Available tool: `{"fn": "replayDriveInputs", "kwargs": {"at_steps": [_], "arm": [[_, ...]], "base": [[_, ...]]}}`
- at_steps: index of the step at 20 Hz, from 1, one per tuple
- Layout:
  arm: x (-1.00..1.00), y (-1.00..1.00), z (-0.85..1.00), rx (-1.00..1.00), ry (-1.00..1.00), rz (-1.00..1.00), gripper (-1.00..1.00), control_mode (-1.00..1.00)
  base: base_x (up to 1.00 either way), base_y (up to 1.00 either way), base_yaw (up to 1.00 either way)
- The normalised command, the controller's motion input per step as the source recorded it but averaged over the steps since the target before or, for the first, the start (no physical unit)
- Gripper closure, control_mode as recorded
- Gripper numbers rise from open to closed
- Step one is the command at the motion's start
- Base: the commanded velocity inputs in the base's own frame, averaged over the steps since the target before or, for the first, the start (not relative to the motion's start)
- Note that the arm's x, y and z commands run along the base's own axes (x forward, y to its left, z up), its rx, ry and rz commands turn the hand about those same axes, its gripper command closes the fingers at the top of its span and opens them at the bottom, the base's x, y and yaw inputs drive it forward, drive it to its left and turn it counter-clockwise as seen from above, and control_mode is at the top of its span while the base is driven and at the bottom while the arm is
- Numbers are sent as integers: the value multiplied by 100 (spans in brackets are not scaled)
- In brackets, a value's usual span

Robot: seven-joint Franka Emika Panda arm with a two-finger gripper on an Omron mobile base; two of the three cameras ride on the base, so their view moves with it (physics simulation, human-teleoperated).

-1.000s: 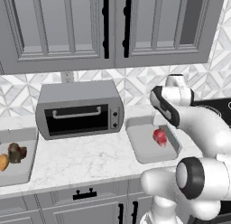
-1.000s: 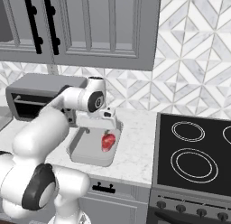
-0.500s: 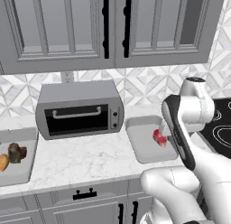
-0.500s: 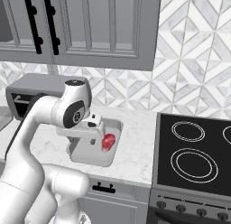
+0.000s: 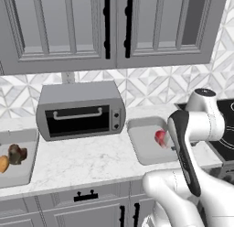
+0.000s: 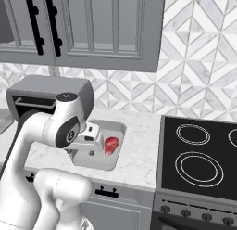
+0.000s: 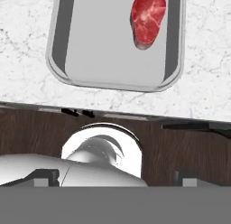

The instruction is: Place one potato and one steak in each tupperware on the nearby counter, to pack two identical lunches.

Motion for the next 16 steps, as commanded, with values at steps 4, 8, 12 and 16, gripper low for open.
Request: {"fn": "replayDriveInputs", "kwargs": {"at_steps": [4, 8, 12, 16], "arm": [[0, 0, 0, 0, 0, 0, -100, 100], [0, 0, 0, 0, 0, 0, -100, 100], [0, 0, 0, 0, 0, 0, -100, 100], [0, 0, 0, 0, 0, 0, -100, 100]], "base": [[-83, 21, 9], [-75, 64, 66], [-26, 89, 85], [-13, 90, 89]]}}
